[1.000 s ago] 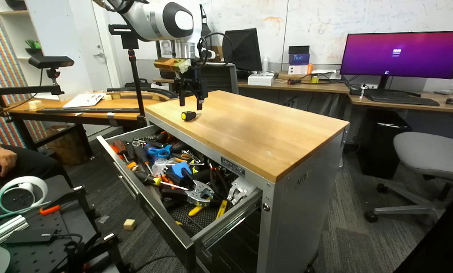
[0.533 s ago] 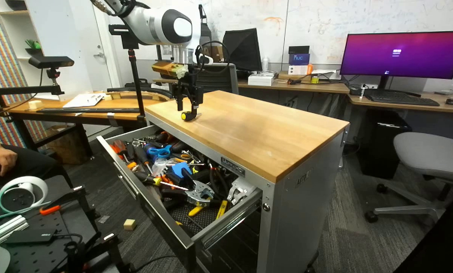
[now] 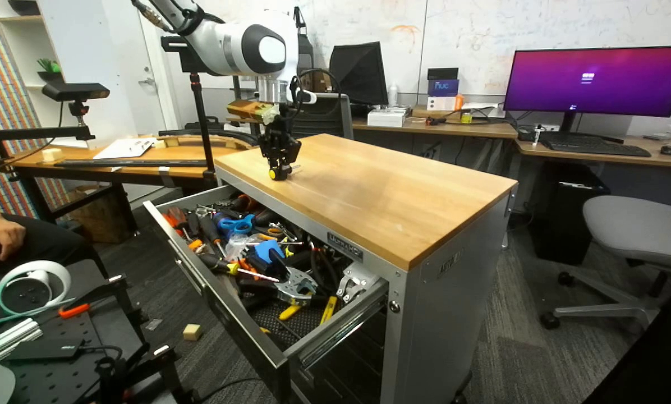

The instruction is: Put the black screwdriver inside the open drawer then push the drawer closed

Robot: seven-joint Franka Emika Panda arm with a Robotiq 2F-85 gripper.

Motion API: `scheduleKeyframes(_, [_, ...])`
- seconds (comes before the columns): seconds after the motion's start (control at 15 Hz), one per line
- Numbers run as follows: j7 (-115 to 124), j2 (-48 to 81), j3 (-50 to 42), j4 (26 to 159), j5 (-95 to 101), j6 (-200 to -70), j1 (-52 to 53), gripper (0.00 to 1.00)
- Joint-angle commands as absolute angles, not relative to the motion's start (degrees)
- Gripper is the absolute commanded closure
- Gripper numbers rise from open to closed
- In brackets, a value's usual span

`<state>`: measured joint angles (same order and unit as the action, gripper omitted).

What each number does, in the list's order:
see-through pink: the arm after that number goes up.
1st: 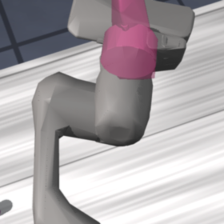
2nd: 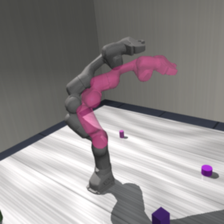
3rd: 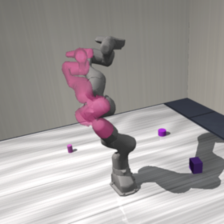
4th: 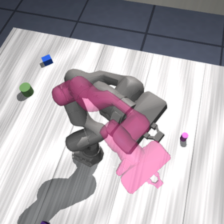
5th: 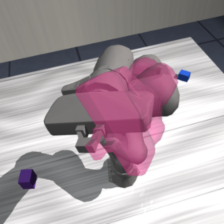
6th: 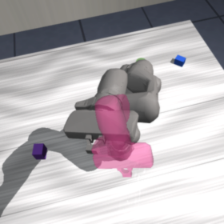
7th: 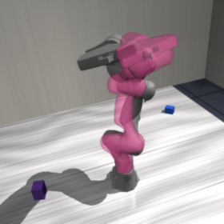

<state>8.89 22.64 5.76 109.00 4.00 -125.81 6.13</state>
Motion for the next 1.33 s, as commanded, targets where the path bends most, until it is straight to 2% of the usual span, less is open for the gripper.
scheduleKeyframes(0.0, [10.7, 19.5, 4.5, 112.7, 4.4, -127.0, 7.3, 0.89])
scheduleKeyframes(0.53, [17.1, 7.5, 4.2, 131.0, 3.0, -131.3, 6.9, 0.91])
scheduleKeyframes(0.93, [19.9, 1.8, 4.6, 139.6, 3.3, -134.4, 6.6, 0.90])
scheduleKeyframes(1.0, [20.6, 1.5, 4.7, 140.3, 3.8, -134.8, 6.6, 0.41])
scheduleKeyframes(1.07, [20.5, 1.5, 4.9, 140.7, 3.4, -134.9, 6.6, 0.40])
scheduleKeyframes(1.27, [19.1, 0.9, 5.1, 141.6, 2.5, -134.6, 6.4, 0.18])
